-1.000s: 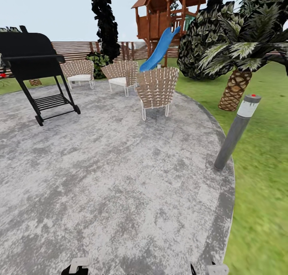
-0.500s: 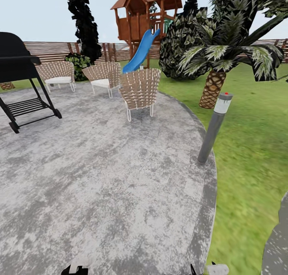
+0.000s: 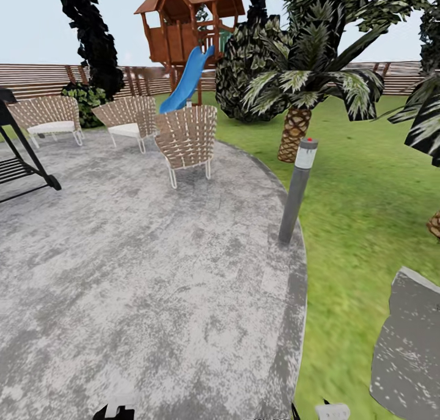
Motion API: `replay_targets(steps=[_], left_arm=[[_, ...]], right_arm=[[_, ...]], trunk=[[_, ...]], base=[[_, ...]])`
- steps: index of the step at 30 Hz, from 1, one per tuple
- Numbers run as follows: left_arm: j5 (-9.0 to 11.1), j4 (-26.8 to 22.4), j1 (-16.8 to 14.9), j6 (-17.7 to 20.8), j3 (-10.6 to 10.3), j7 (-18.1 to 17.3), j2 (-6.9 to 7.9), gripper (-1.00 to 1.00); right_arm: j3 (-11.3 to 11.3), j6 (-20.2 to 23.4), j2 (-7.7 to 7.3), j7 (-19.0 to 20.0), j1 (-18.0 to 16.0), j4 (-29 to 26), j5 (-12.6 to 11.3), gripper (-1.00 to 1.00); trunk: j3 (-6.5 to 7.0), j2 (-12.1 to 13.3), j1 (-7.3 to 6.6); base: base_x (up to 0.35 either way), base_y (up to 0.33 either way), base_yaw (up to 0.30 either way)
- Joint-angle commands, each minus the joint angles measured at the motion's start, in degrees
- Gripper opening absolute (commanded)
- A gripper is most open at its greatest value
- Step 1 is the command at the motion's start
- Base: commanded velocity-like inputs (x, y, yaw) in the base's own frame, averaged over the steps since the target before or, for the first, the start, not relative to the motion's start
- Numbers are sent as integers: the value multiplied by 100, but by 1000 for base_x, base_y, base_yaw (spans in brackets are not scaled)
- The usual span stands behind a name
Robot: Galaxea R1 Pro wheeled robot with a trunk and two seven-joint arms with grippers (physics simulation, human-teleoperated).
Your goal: Pick up the pesticide atomizer in the garden and spray insectifuge to fully cover both potted plants in the garden.
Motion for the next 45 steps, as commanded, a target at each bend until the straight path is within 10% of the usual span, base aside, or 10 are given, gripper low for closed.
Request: replay_targets(steps=[1,45], left_arm=[[5,0,-2,-20,9,10,1,-100],[-44,4,-2,-24,-8,-2,7,-100]], right_arm=[[28,-16,-3,-6,-5,6,-3,100],[28,-16,5,-6,-5,6,-3,100]], trunk=[[-4,-2,-1],[-4,-2,-1]], base=[[0,0,-267],[0,0,-267]])
